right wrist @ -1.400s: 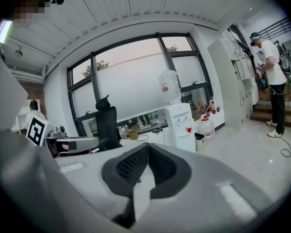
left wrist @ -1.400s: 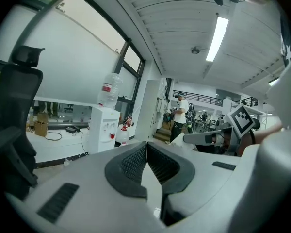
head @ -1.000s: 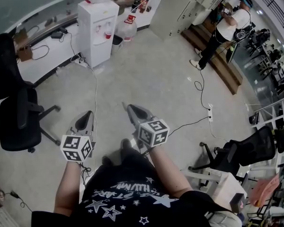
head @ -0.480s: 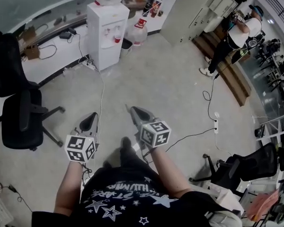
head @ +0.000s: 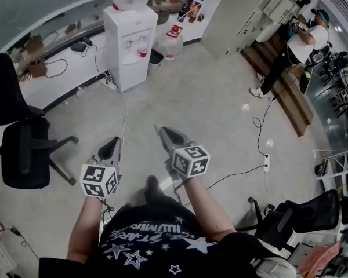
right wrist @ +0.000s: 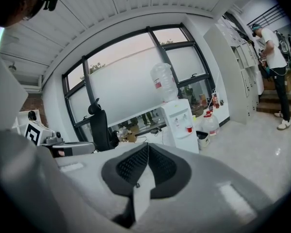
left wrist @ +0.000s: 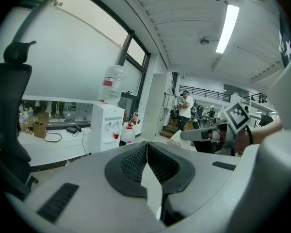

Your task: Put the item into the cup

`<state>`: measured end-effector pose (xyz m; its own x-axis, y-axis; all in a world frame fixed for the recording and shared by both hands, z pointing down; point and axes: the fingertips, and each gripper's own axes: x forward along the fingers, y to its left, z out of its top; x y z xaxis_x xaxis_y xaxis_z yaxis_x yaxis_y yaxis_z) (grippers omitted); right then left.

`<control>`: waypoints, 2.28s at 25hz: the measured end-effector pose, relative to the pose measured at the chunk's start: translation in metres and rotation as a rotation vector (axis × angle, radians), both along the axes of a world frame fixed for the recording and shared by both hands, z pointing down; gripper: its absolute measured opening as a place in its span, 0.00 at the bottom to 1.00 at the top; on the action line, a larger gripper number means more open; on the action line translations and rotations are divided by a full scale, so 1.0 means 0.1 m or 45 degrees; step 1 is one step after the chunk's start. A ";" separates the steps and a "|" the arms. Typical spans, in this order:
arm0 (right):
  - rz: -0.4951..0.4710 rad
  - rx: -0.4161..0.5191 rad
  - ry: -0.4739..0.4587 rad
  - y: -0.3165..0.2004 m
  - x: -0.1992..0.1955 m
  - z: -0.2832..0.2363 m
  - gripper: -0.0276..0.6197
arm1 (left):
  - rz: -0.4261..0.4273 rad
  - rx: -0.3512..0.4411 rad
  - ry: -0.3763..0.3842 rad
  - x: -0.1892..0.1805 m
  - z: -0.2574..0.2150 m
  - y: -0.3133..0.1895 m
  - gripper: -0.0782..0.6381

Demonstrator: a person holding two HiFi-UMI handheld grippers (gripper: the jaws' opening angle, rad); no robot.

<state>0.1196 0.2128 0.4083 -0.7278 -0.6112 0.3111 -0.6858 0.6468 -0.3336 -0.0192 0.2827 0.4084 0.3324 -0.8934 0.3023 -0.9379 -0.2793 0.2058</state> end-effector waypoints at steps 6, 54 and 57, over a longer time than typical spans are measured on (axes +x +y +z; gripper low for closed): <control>-0.019 -0.006 -0.017 -0.31 0.14 -0.01 0.05 | -0.018 -0.011 -0.009 0.16 -0.01 -0.32 0.12; -0.039 -0.125 0.052 -2.23 0.16 0.53 0.05 | -0.085 -0.120 0.098 -0.02 0.40 -2.39 0.12; -0.039 -0.142 0.058 -2.47 0.01 0.59 0.05 | -0.070 -0.137 0.097 -0.14 0.46 -2.64 0.12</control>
<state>0.1207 -0.0345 0.4673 -0.7290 -0.5486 0.4094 -0.6825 0.6281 -0.3737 -0.0328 0.0183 0.4539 0.3097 -0.8747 0.3728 -0.9316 -0.2005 0.3033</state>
